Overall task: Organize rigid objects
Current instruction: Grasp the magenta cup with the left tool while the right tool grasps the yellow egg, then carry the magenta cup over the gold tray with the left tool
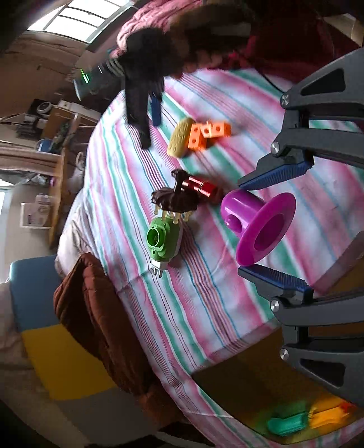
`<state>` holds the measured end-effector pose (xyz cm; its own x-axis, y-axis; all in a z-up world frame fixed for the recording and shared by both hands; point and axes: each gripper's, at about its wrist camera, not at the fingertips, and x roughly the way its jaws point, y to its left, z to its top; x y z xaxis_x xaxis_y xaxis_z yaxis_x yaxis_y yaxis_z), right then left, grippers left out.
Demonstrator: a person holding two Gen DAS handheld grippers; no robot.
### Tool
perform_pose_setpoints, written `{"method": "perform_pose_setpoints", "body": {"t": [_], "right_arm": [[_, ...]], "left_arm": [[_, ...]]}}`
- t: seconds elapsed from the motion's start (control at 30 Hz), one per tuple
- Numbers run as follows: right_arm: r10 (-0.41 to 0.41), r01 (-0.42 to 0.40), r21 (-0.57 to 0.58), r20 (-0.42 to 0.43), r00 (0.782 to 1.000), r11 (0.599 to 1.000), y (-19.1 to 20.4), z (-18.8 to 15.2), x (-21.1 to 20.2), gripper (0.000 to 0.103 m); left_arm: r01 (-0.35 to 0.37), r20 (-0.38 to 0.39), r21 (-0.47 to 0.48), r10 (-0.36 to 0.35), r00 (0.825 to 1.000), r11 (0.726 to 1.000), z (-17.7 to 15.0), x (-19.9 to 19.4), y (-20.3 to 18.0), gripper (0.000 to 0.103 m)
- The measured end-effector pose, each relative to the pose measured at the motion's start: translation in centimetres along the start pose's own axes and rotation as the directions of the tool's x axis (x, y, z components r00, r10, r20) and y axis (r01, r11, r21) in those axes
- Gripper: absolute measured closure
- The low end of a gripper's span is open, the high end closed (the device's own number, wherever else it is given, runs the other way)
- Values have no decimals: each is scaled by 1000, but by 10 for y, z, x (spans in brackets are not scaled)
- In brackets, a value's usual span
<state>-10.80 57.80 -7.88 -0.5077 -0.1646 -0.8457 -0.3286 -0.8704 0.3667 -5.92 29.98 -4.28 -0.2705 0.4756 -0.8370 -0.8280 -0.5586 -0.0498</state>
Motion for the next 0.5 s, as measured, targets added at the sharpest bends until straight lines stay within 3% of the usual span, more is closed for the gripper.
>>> {"method": "perform_pose_setpoints", "body": {"t": [0.4, 0.47, 0.5], "right_arm": [[-170, 150, -182, -99, 980, 972, 15, -17, 35, 35], [-270, 246, -242, -68, 961, 938, 20, -21, 38, 64], [-294, 272, -258, -54, 954, 927, 20, -22, 38, 64]], "left_arm": [[-4, 80, -118, 14, 997, 993, -47, -53, 9, 47], [-13, 93, -158, 28, 995, 987, -57, -62, 20, 47], [-22, 100, -192, 42, 994, 981, -64, -68, 29, 47]]}}
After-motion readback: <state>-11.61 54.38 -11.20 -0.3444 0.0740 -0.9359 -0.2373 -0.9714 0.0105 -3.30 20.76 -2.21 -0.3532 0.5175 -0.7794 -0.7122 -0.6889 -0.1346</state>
